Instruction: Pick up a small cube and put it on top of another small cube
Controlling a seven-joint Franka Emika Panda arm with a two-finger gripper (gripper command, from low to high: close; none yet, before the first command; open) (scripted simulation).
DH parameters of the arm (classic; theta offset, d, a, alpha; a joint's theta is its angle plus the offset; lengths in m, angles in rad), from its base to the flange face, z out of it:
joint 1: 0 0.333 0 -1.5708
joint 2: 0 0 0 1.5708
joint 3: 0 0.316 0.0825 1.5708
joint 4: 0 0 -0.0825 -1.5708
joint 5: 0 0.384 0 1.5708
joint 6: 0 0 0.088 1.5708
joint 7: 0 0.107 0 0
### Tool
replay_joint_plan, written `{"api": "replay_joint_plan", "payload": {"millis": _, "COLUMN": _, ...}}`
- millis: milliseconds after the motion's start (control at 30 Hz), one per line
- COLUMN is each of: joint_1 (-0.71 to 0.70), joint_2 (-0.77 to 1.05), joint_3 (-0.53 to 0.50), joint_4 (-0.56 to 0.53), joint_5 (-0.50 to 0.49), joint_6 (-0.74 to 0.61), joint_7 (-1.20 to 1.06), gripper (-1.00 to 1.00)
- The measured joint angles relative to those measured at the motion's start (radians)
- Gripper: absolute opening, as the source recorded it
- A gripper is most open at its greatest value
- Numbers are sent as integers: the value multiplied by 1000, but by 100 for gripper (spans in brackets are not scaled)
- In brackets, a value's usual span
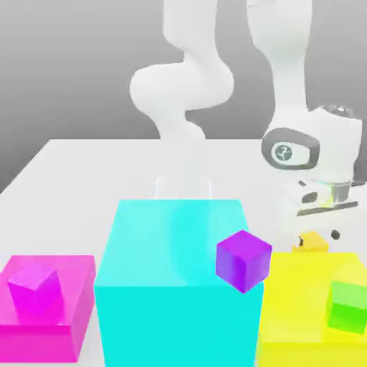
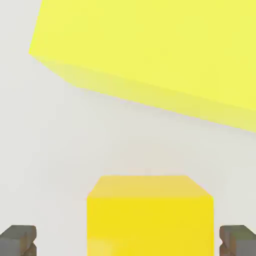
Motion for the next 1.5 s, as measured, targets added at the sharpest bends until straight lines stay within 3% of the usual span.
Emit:
{"api": "replay_joint_plan", "payload": {"millis": 33, "joint_1": 31, "joint_2": 17, "joint_3": -38, "joint_4": 3, "joint_5": -27, "joint_6": 13, "joint_7": 20, "gripper": 0}}
{"api": "replay_joint_plan", "payload": {"millis": 67, "joint_1": 57, "joint_2": 32, "joint_3": -71, "joint_4": 5, "joint_5": -52, "joint_6": 24, "joint_7": 37, "gripper": -100}}
{"api": "replay_joint_plan", "payload": {"millis": 333, "joint_1": 44, "joint_2": 24, "joint_3": -54, "joint_4": 4, "joint_5": -41, "joint_6": 20, "joint_7": 30, "gripper": -100}}
{"api": "replay_joint_plan", "payload": {"millis": 667, "joint_1": -140, "joint_2": -139, "joint_3": 215, "joint_4": -33, "joint_5": 300, "joint_6": -89, "joint_7": -220, "gripper": -100}}
{"api": "replay_joint_plan", "payload": {"millis": 900, "joint_1": -126, "joint_2": -243, "joint_3": 250, "joint_4": -65, "joint_5": 496, "joint_6": -159, "joint_7": -368, "gripper": -100}}
{"api": "replay_joint_plan", "payload": {"millis": 1133, "joint_1": -8, "joint_2": -232, "joint_3": 100, "joint_4": 134, "joint_5": 526, "joint_6": -345, "joint_7": -648, "gripper": -100}}
{"api": "replay_joint_plan", "payload": {"millis": 1267, "joint_1": -145, "joint_2": -208, "joint_3": 5, "joint_4": 287, "joint_5": 514, "joint_6": -476, "joint_7": -827, "gripper": -100}}
{"api": "replay_joint_plan", "payload": {"millis": 1433, "joint_1": -241, "joint_2": -175, "joint_3": -29, "joint_4": 477, "joint_5": 483, "joint_6": -638, "joint_7": -1038, "gripper": -100}}
{"api": "replay_joint_plan", "payload": {"millis": 1500, "joint_1": -246, "joint_2": -126, "joint_3": -35, "joint_4": 493, "joint_5": 459, "joint_6": -608, "joint_7": -1055, "gripper": -100}}
